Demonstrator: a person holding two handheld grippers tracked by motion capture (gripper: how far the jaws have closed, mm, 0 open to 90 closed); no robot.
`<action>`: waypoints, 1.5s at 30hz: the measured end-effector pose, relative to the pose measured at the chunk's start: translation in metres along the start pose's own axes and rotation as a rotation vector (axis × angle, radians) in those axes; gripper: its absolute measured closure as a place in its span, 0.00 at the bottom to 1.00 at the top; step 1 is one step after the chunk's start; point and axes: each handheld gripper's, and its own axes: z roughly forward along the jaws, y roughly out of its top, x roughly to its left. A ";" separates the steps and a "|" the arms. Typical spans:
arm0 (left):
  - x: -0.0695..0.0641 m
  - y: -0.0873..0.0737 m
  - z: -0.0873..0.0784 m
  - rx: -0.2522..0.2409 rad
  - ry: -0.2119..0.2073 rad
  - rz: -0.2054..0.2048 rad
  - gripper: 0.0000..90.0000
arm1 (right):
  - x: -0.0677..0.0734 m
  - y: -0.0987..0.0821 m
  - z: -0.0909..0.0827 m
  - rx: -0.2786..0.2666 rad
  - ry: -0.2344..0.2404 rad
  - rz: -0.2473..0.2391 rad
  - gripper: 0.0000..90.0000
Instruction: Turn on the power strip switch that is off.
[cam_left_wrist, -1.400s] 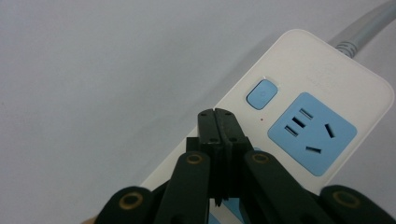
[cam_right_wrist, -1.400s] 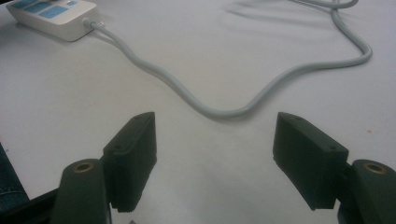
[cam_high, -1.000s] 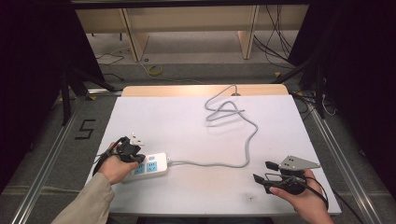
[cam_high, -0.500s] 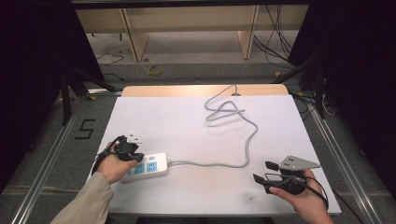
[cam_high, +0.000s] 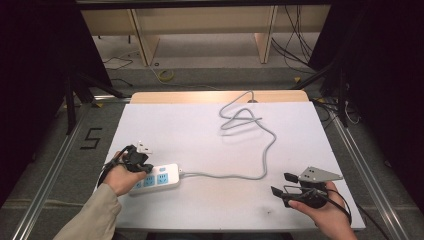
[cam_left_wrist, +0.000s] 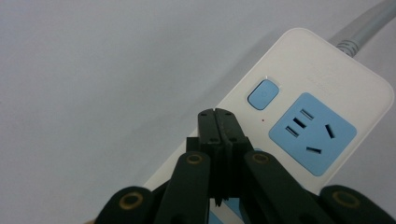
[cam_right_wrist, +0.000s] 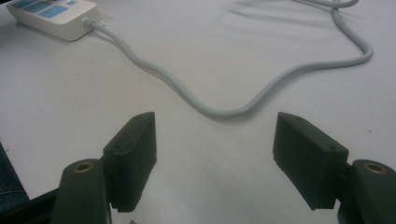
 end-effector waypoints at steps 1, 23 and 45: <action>0.000 0.000 0.000 0.002 0.002 0.004 1.00 | 0.000 0.000 0.000 -0.001 0.001 -0.001 0.34; 0.001 0.006 0.002 0.049 -0.014 0.021 1.00 | 0.000 0.000 0.000 0.000 0.001 -0.001 0.34; 0.001 0.008 0.003 0.064 -0.014 0.028 1.00 | 0.000 0.000 0.000 0.000 0.002 -0.003 0.34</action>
